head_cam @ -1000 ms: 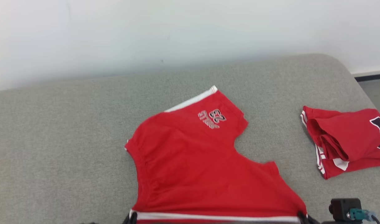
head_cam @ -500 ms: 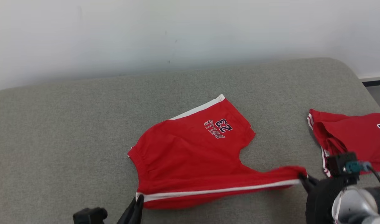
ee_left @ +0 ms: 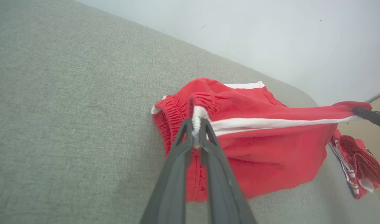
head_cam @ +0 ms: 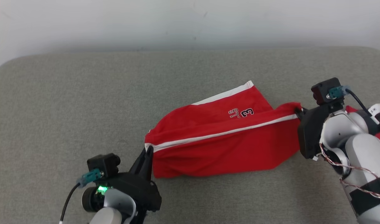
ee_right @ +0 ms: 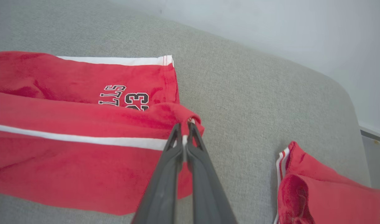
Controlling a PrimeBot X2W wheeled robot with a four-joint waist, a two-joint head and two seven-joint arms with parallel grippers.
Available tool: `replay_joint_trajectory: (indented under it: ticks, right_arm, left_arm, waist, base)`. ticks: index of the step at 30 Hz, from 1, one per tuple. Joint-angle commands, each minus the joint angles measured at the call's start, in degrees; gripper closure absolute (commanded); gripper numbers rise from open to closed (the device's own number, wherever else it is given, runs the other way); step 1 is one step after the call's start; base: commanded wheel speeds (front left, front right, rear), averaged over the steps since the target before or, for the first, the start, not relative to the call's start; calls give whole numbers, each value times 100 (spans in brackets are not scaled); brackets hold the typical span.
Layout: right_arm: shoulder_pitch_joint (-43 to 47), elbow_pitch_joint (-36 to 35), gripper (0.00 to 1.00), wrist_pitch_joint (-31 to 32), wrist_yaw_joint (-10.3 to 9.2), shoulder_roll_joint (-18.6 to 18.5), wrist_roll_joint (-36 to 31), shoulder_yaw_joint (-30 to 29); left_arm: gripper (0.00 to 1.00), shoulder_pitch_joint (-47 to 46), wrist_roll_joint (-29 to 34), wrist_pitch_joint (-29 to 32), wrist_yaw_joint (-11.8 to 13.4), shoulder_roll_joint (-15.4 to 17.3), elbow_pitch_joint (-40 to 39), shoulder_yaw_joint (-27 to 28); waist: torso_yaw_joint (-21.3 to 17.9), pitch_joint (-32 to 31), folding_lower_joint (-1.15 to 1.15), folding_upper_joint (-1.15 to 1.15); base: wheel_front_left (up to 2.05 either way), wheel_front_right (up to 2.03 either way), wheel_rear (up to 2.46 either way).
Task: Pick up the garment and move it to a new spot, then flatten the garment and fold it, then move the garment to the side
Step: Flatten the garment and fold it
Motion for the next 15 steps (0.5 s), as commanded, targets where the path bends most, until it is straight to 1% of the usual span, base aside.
replay_joint_trajectory:
  ticks: [1, 8, 12, 15]
  right_arm:
    - [-217, 190, 100, -114, -19, -51, -3, 86]
    - [-998, 1074, 100, -577, -19, 55, -114, 252]
    - [-1363, 1631, 100, -805, -19, 142, -283, 214]
    - [-1598, 2012, 100, -957, -19, 221, -366, 134]
  left_arm:
    - [100, -220, 25, -39, 49, -29, 87, 1]
    - [100, -831, 30, -122, 209, -148, 414, -57]
    - [100, -1152, 28, -134, 358, -186, 648, -109]
    - [100, -1334, -35, -158, 391, -207, 782, -168]
  waist:
    - [305, 319, -1, -1]
    - [537, 633, -1, -1]
    - [629, 779, -1, -1]
    - [667, 862, -1, -1]
  base:
    - [0, 0, 0]
    - [0, 0, 0]
    - [0, 0, 0]
    - [0, 0, 0]
